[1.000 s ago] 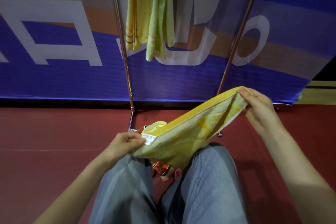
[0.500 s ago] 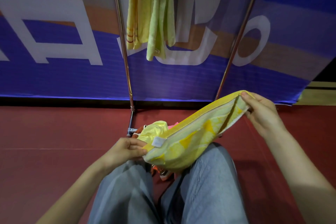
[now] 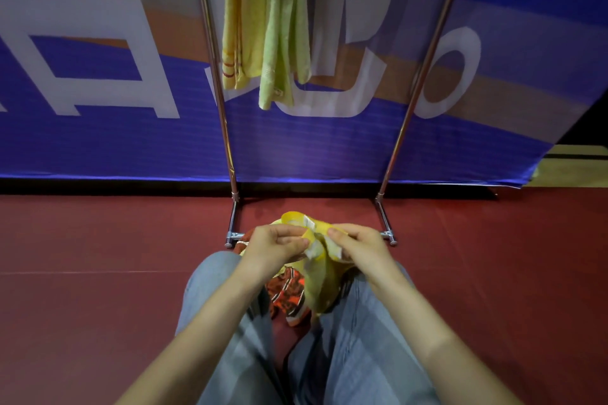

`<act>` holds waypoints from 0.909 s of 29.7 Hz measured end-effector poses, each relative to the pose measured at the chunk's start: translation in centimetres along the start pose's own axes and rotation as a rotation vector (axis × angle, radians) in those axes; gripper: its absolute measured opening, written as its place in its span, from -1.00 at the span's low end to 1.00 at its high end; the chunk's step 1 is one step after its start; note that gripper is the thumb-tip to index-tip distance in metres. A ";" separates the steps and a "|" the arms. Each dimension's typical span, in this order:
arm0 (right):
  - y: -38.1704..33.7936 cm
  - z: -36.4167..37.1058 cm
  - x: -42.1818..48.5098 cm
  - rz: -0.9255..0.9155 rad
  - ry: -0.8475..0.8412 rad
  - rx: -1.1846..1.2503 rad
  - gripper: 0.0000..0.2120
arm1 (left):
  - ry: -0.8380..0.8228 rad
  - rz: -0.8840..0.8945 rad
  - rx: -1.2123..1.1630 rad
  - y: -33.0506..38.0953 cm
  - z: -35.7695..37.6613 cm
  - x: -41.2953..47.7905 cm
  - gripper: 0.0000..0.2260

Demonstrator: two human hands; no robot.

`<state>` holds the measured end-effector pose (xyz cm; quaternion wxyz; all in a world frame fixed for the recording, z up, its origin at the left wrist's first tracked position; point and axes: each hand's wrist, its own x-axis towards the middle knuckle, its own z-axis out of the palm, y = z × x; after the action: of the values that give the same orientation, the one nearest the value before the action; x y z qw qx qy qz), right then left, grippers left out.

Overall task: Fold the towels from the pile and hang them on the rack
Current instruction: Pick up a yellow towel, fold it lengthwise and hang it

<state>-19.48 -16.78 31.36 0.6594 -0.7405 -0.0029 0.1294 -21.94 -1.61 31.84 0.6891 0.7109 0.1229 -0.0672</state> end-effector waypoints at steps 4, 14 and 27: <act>0.3 1.7 -0.4 -0.020 -0.012 -0.003 -0.76 | 0.043 0.034 0.093 -0.8 -0.1 0.4 -0.84; 0.4 2.0 -0.9 0.108 -0.112 0.203 -0.57 | 0.034 0.171 0.182 -0.8 -0.2 0.1 -0.89; 0.5 1.8 -1.3 0.071 -0.249 0.163 -0.69 | -0.014 0.270 0.392 -1.4 -1.1 -0.2 -0.82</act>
<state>-21.21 -15.29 30.93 0.7070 -0.6624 -0.0477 0.2433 -22.61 -0.54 30.58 0.5414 0.8408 0.0065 -0.0019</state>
